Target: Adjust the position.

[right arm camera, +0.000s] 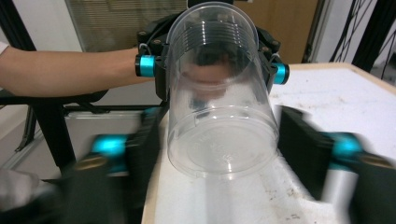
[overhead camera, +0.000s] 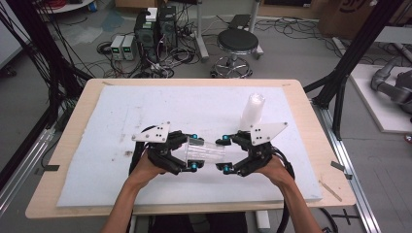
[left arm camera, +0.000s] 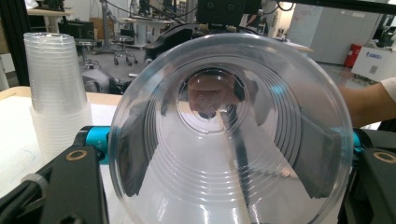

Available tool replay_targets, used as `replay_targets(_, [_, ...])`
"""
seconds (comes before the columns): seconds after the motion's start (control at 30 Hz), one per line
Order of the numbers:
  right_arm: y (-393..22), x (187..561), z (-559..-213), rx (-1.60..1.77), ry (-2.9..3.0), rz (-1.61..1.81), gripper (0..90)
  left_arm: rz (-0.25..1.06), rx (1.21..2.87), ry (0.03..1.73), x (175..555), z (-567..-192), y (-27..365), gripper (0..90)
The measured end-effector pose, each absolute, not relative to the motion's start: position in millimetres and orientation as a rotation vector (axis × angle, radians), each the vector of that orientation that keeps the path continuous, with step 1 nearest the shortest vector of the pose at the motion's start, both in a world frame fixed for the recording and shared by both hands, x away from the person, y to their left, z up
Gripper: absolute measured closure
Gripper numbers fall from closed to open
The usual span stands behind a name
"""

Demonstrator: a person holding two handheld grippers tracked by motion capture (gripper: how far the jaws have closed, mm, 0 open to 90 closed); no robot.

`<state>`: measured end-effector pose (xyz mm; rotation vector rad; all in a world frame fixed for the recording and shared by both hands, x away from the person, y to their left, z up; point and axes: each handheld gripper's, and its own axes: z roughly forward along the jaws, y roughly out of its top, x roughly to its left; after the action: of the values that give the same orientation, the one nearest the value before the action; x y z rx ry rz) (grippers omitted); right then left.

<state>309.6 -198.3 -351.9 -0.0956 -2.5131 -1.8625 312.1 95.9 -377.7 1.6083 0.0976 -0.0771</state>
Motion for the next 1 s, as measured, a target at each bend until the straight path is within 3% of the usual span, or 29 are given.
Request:
replay_targets(0.4, [-198.0, 306.7, -353.2, -0.153, -2.545, -1.873, 18.6, -0.055, 1.665, 0.110, 312.6, -373.0, 100.8, 30.2])
replay_targets(1.0, [-232.0, 293.7, -378.7, -0.573, -2.660, -1.953, 18.7, 0.014, 2.082, 0.156, 337.6, -341.8, 102.5, 30.2])
